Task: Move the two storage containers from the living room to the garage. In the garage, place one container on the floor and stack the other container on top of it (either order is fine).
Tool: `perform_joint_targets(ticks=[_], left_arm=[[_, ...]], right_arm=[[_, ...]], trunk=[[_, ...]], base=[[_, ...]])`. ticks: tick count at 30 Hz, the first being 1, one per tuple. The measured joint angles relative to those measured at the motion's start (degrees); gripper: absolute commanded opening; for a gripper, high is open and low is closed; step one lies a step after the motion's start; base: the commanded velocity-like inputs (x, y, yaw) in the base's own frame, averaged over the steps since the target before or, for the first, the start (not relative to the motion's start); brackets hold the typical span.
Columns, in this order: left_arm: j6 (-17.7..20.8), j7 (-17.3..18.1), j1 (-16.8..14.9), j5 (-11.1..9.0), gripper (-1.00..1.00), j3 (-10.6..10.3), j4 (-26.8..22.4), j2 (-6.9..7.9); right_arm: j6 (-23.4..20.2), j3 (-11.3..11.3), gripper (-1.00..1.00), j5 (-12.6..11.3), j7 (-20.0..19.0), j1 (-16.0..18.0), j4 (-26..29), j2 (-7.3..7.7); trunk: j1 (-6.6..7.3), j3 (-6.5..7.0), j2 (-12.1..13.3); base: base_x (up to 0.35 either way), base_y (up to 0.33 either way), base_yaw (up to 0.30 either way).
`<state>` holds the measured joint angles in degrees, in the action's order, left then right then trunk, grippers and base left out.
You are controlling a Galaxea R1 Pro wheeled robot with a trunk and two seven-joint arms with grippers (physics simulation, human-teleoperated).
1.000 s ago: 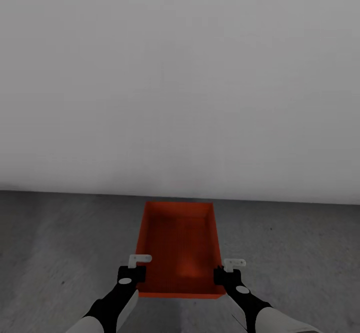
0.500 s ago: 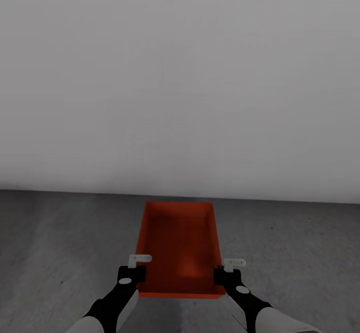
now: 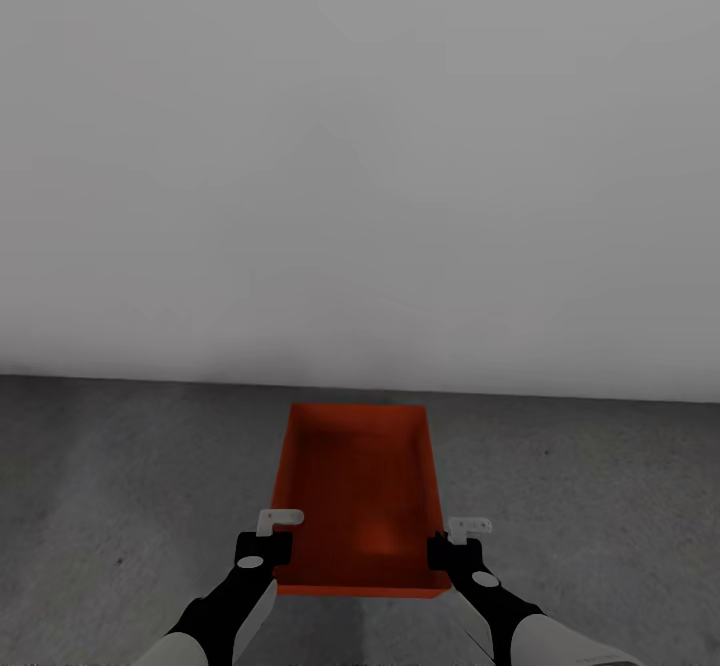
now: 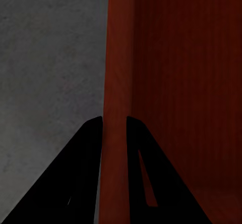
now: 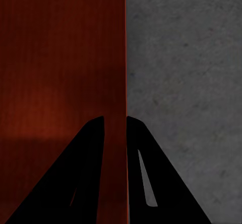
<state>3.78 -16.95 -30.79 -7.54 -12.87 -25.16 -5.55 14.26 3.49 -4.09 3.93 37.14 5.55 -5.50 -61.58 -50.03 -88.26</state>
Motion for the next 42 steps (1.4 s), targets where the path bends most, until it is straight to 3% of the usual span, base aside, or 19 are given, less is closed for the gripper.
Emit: perform_joint_targets(ticks=[42], left_arm=[[0.0,0.0,0.0,0.0,-1.0,0.0,0.0,0.0]], right_arm=[[-0.1,0.0,-1.0,0.0,0.0,0.0,0.0,0.0]], trunk=[[-9.23,-7.67,-16.8]], base=[[0.0,0.0,0.0]])
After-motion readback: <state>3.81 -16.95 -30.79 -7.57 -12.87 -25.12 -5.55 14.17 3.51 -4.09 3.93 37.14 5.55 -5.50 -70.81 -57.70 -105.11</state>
